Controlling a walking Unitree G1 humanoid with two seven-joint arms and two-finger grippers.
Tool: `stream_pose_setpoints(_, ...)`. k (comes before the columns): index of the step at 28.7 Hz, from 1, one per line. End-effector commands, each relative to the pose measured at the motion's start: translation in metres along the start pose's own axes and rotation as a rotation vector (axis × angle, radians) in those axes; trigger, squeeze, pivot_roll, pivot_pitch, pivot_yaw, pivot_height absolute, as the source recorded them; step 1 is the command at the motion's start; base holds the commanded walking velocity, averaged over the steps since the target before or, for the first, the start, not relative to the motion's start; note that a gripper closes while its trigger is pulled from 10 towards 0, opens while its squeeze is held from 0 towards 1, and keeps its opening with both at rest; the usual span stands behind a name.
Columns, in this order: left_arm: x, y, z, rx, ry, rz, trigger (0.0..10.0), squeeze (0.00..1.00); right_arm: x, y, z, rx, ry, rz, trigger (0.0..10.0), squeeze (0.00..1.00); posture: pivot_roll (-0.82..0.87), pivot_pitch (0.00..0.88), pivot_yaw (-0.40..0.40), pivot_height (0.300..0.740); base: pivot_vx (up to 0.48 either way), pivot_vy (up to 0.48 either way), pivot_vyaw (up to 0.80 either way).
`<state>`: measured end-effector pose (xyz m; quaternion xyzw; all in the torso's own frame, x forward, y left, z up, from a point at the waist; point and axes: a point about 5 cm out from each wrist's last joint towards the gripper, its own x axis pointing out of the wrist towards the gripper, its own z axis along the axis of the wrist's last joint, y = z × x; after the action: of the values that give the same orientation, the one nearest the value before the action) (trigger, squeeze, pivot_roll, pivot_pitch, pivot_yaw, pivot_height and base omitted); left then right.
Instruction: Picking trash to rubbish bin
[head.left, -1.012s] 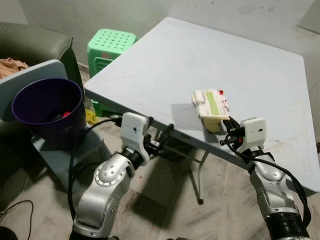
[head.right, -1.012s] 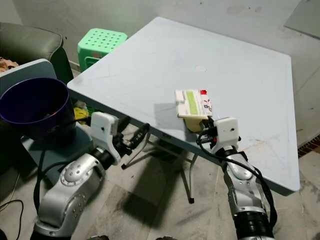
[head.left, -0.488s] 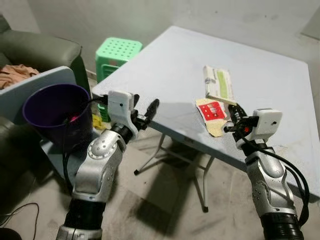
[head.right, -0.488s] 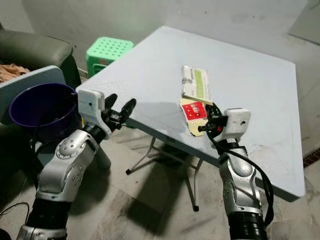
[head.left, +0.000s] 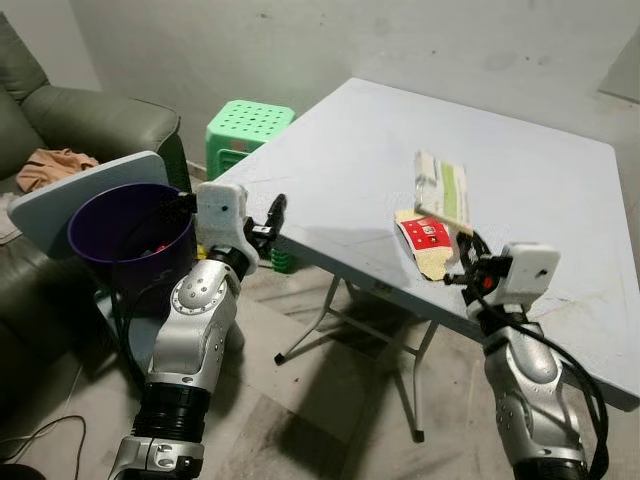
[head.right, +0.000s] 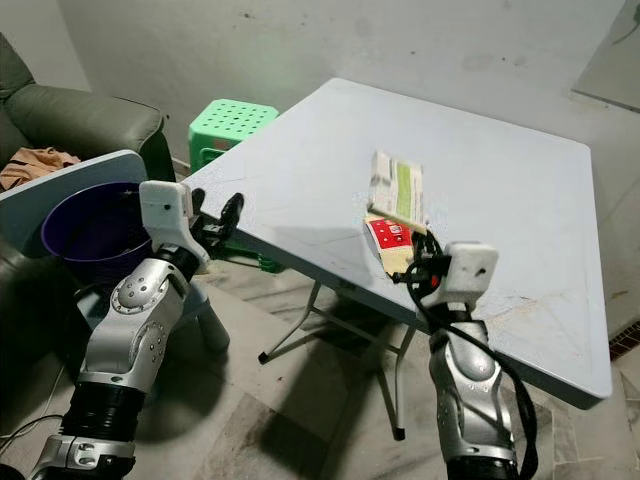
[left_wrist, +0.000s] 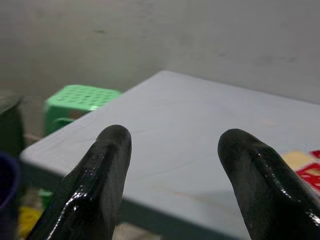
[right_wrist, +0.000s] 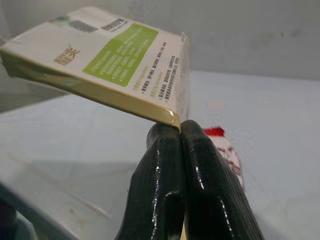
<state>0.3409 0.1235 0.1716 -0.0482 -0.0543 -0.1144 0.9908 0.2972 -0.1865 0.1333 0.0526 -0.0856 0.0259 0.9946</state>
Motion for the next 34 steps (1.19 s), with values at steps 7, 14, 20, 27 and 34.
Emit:
stream_pose_setpoints(7,-0.014,0.007,-0.022,0.02,0.023,0.06,10.0,0.0,-0.013,-0.011,-0.02,-0.01,0.062,-0.093,10.0,0.0,-0.03,0.0,-0.044,0.74,0.0,0.0,0.0)
stream_pose_setpoints(14,-0.019,0.012,-0.033,-0.01,0.041,0.086,10.0,0.0,-0.011,-0.009,-0.023,-0.003,0.06,-0.13,10.0,0.0,-0.01,0.0,-0.049,0.74,0.0,0.0,0.0)
stream_pose_setpoints(20,-0.009,0.018,-0.024,-0.013,0.018,0.1,10.0,0.0,-0.001,-0.007,-0.017,0.038,0.044,-0.131,10.0,0.0,-0.02,0.0,-0.046,0.74,0.0,0.0,0.0)
stream_pose_setpoints(27,-0.003,0.014,-0.022,-0.017,0.004,0.085,10.0,0.0,0.005,-0.007,-0.016,0.014,0.044,-0.117,10.0,0.0,-0.02,0.0,-0.042,0.74,0.0,0.0,0.0)
stream_pose_setpoints(34,-0.001,0.01,-0.025,-0.025,0.006,0.07,10.0,0.0,0.005,-0.006,-0.02,0.007,0.055,-0.13,10.0,0.0,-0.03,0.0,-0.039,0.74,0.0,0.0,0.0)
